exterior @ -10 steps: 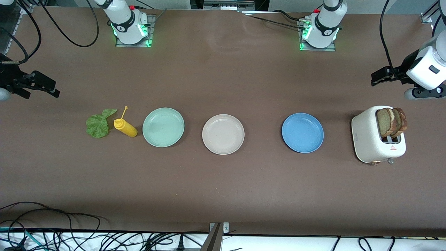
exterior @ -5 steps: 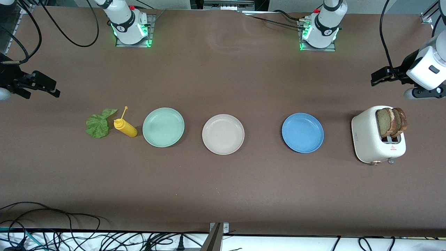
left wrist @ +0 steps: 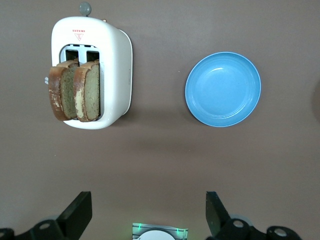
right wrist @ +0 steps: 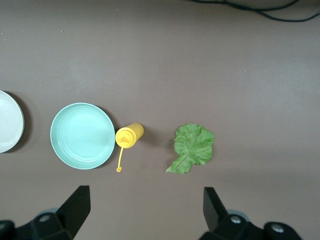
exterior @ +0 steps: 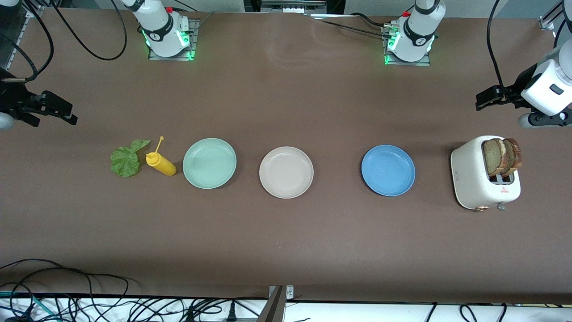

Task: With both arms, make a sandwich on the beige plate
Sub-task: 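Lower the left gripper onto a bread slice in the toaster and grasp, then lift the bread slice out of the toaster with the left gripper, then lower the bread onto the beige plate and open the left gripper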

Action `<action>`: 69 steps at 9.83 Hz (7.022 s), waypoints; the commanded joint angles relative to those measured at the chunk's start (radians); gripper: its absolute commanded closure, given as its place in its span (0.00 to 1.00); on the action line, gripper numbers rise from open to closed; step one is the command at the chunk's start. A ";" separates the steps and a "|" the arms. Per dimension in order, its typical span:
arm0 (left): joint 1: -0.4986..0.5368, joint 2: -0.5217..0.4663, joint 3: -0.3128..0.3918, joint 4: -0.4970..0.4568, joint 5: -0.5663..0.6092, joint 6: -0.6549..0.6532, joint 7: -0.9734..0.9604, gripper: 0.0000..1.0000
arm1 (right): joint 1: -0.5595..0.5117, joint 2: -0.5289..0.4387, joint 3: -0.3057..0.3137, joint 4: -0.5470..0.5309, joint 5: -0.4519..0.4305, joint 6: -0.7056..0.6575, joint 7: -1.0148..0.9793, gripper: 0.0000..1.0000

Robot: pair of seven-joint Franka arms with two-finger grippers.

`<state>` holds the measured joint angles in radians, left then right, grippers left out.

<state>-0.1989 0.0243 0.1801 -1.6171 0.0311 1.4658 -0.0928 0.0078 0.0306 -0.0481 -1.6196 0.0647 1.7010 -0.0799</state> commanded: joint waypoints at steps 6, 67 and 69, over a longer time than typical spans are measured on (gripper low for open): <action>0.131 0.112 -0.001 -0.017 -0.002 0.169 0.152 0.00 | 0.008 -0.006 0.001 0.007 0.003 -0.007 0.006 0.00; -0.203 0.444 -0.160 -0.076 -1.059 0.562 0.174 1.00 | 0.006 -0.004 -0.006 0.007 0.010 -0.015 0.000 0.00; -0.215 0.459 -0.162 -0.080 -1.153 0.568 0.177 1.00 | 0.006 -0.004 -0.006 0.007 0.012 -0.015 0.008 0.00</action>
<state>-0.3999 0.4791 0.0128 -1.6851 -1.0442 2.0286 0.0807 0.0149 0.0309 -0.0519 -1.6196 0.0650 1.6987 -0.0789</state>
